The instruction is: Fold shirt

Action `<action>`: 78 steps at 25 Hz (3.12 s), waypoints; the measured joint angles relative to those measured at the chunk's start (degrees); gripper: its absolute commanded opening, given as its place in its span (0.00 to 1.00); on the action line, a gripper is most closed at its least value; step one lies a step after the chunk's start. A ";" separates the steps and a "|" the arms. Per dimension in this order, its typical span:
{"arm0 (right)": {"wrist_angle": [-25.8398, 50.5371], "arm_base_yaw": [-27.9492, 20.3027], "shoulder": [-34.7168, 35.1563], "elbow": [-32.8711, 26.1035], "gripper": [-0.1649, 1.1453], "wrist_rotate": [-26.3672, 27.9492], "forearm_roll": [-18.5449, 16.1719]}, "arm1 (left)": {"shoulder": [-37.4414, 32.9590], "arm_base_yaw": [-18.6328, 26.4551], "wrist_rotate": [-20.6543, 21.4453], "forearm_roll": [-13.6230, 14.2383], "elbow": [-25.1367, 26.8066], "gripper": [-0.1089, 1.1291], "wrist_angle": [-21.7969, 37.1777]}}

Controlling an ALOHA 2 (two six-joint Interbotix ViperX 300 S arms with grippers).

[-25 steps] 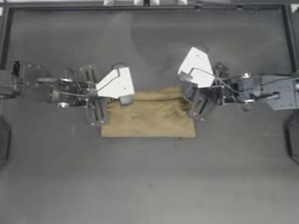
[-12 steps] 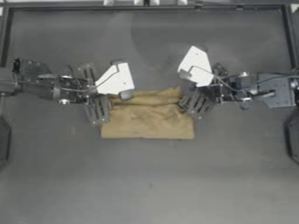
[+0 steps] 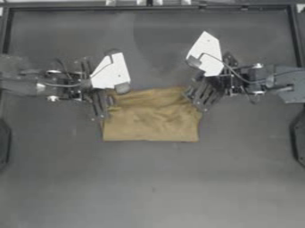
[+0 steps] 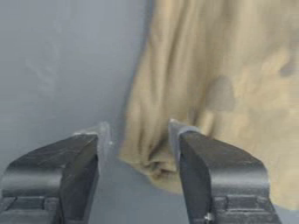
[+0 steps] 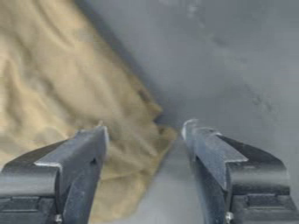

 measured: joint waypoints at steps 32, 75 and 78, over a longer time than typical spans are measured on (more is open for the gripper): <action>4.31 1.49 -7.56 4.83 0.90 11.78 36.74 | 0.53 -2.55 0.00 1.93 4.31 0.73 -31.11; -29.71 4.57 7.29 12.22 0.85 19.95 35.33 | 6.33 -2.64 0.00 3.87 1.93 0.72 -31.99; -29.53 4.83 8.26 12.13 0.58 19.95 35.33 | 6.33 -2.64 -0.09 3.87 1.93 0.72 -31.82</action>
